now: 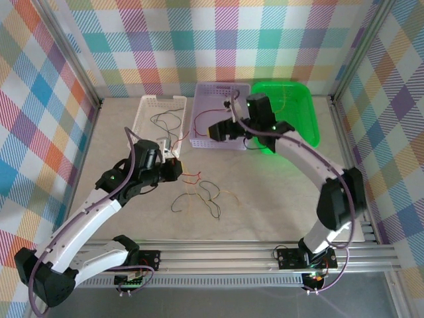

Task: Untangle the cables

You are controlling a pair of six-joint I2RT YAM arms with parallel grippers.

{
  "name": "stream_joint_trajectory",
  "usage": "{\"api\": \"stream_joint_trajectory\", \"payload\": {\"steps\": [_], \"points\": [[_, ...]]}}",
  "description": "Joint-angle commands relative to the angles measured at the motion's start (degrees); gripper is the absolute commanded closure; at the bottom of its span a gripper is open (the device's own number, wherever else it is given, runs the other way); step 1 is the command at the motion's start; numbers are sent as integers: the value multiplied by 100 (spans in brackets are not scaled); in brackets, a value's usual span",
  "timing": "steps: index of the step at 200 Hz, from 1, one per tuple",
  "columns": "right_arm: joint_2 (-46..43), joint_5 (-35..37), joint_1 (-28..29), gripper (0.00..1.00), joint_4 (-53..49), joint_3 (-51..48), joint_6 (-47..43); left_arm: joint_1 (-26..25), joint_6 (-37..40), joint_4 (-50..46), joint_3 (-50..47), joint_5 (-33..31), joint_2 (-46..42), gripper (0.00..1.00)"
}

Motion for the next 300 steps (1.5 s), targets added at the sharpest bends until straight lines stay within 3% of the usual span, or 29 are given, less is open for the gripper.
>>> {"api": "stream_joint_trajectory", "payload": {"steps": [1,13,41,106,220,256,300], "points": [[-491,-597,133,28,1389,-1130,-326,57,-48,53,268,191,202,100],[-715,-607,282,28,1865,-1678,-404,57,-122,113,311,283,305,100],[-937,-140,813,28,1876,-2213,-1015,57,-250,150,475,459,517,100],[-834,79,1255,30,2179,-2538,-1206,57,-424,112,667,617,850,100],[-1475,112,1302,30,2332,-2782,-672,57,-293,-427,1163,498,1416,100],[-1260,79,1304,30,2349,-2715,-813,58,-284,-421,1200,597,1486,100],[-820,-655,1329,46,2559,-2548,-597,57,-258,-473,1240,555,1490,100]]}}
